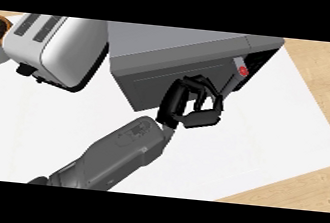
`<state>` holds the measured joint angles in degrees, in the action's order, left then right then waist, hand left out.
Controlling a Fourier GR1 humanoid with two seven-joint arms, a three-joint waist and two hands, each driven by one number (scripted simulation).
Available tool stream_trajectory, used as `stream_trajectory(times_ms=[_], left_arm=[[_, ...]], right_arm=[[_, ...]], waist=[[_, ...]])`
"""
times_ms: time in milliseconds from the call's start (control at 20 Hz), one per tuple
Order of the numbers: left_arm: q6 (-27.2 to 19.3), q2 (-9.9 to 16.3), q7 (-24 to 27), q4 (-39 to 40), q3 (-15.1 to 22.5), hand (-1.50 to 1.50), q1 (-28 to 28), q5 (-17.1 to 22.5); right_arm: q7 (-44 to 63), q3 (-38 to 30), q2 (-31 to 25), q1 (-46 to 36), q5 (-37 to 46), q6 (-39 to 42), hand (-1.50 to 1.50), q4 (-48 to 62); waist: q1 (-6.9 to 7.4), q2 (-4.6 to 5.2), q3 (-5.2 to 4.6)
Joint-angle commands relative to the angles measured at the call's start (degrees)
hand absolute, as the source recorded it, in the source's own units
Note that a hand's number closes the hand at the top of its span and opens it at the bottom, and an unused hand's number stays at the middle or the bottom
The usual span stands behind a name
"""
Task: Pick up the milk, place it into the microwave and close the microwave
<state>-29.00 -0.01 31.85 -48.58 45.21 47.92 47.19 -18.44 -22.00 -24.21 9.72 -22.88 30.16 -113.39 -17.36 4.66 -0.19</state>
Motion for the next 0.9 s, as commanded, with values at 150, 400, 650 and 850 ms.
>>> stream_trajectory(times_ms=[150, 400, 650, 850], left_arm=[[1.03, 0.01, 1.21, 4.14, -2.17, 1.50, 5.14, 3.01], [0.99, 0.01, 3.27, 5.54, -1.61, 1.50, 4.76, 3.89], [0.89, 0.01, 4.02, 5.80, -1.40, 1.50, 5.47, 5.57], [0.89, 0.01, 5.41, 6.02, -0.64, 1.50, 6.01, 5.99]], right_arm=[[0.97, -2.03, -2.65, -2.91, -1.49, -0.13, -1.50, 1.89], [1.21, -3.41, -4.15, -4.19, -2.32, -0.09, -1.50, 2.62], [1.83, -4.94, -6.57, -5.51, -3.25, 0.66, -1.50, 4.78], [1.94, -6.74, -9.26, -6.89, -1.96, 0.61, -1.50, 5.43]], waist=[[-0.58, 0.75, 0.01], [-1.05, 0.87, 0.02], [-1.26, 0.89, 0.12], [-1.37, 0.82, 0.09]])
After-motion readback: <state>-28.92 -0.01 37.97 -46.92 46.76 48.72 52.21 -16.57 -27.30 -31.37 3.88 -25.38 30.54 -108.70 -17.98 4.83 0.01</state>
